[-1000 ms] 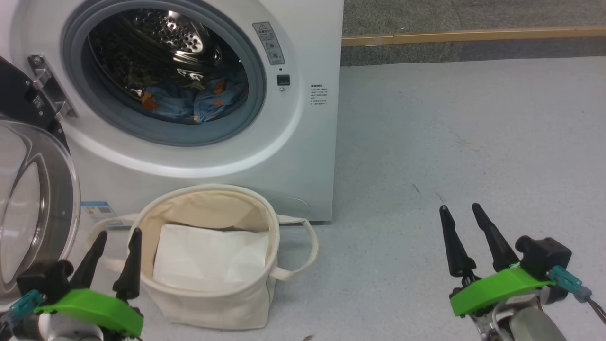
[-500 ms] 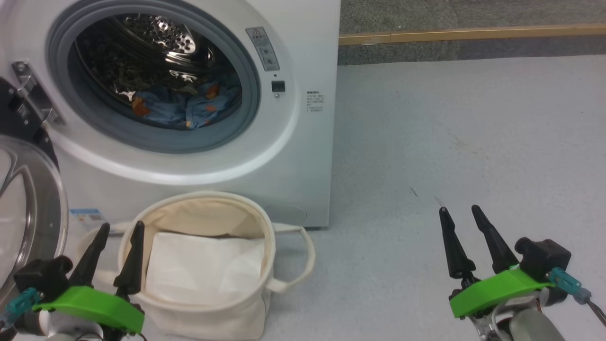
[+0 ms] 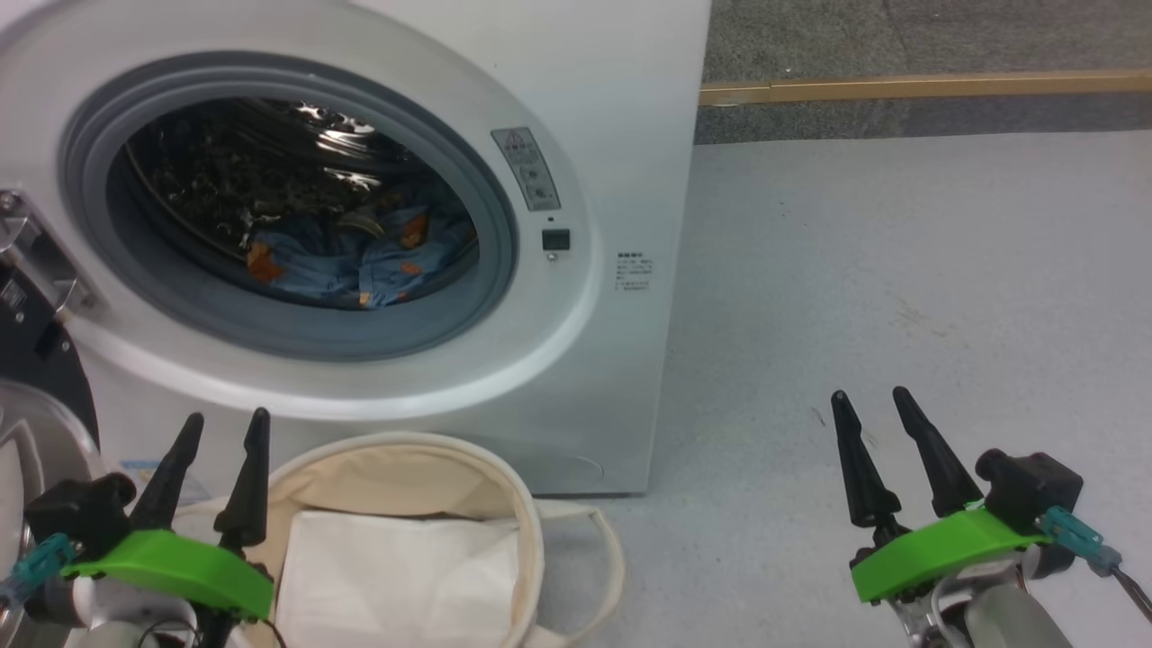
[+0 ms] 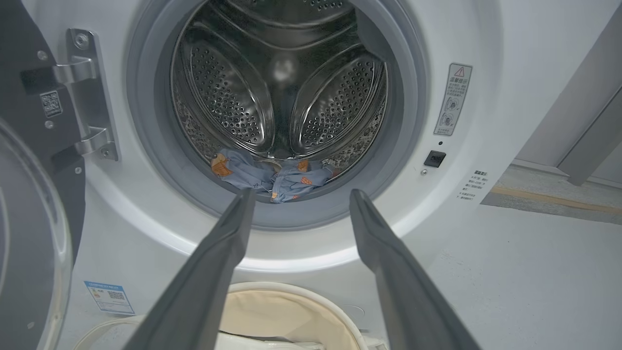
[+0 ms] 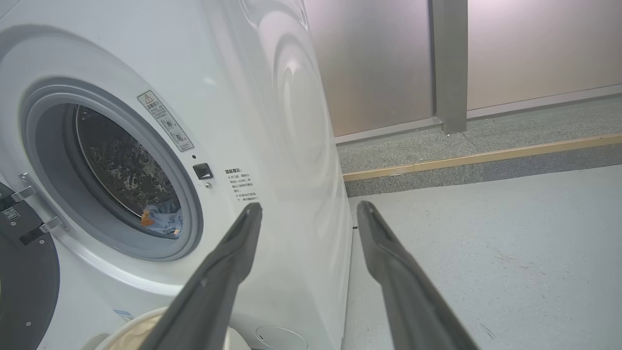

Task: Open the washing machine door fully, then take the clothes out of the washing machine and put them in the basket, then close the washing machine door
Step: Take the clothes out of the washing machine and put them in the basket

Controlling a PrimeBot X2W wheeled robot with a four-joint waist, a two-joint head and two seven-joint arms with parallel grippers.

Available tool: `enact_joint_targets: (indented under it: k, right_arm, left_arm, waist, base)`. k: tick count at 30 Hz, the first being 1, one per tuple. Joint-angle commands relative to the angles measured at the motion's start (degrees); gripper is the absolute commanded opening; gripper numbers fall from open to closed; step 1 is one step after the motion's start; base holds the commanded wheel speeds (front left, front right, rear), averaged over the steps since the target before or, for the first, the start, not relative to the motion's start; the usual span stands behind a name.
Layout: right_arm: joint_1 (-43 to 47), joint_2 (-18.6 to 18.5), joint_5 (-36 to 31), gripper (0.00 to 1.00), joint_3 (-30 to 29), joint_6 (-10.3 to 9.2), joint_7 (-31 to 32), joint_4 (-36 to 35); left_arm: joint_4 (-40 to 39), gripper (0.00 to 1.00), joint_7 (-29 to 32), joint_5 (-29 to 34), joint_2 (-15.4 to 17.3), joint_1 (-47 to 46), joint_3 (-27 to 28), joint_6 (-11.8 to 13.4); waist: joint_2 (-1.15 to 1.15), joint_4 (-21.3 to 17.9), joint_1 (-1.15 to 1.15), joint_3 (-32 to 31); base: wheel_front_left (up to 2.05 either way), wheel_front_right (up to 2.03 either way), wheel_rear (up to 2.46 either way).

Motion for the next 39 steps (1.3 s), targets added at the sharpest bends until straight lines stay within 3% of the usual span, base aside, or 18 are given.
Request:
enact_joint_targets:
  k: [1, 8, 14, 26, 36, 39]
  right_arm:
    - [-1.7, 0.1, -0.2, 1.00, 1.3, 0.06, -0.7, -2.0]
    - [-2.0, 0.1, -0.1, 1.00, 1.6, 0.06, -0.7, -2.2]
    - [-2.1, 0.1, -0.1, 1.00, 1.6, 0.06, -0.7, -2.4]
    - [-3.6, 0.1, -0.1, 1.00, 2.2, 0.06, -0.7, -3.1]
    - [-5.9, 0.3, -0.4, 1.00, 2.3, 0.06, -0.7, -3.5]
    - [-6.9, 0.3, -0.7, 1.00, 2.5, 0.06, -0.7, -3.9]
  left_arm:
    - [-1.3, 1.00, 0.0, 0.4, 1.6, -3.1, 2.1, 0.4]
    - [0.5, 1.00, -0.2, -2.2, 0.3, -4.2, 2.3, 0.1]
    - [2.6, 1.00, -2.3, -0.7, 0.6, -5.1, 2.5, 1.6]
    - [9.3, 1.00, -1.5, 0.9, 2.0, -11.4, 0.7, 1.3]
    - [24.2, 1.00, 3.2, 7.1, 3.4, -28.4, -5.9, 0.5]
    - [30.0, 1.00, 4.8, 9.3, 4.3, -34.0, -7.3, 1.5]
  waist:
    - [0.00, 0.1, 0.00, 0.1]
    - [0.00, 0.5, 0.00, 0.6]
    - [0.00, 0.4, 0.00, 0.9]
    - [0.00, -1.1, 0.00, 3.9]
    - [0.00, -4.2, 0.00, 8.1]
    - [0.00, -5.4, 0.00, 9.9]
  base:
    - [1.05, -1.05, 0.00]
    - [0.50, -0.50, 0.00]
    - [0.00, 0.00, 0.00]
    - [0.00, 0.00, 0.00]
    - [0.00, 0.00, 0.00]
    - [0.00, 0.00, 0.00]
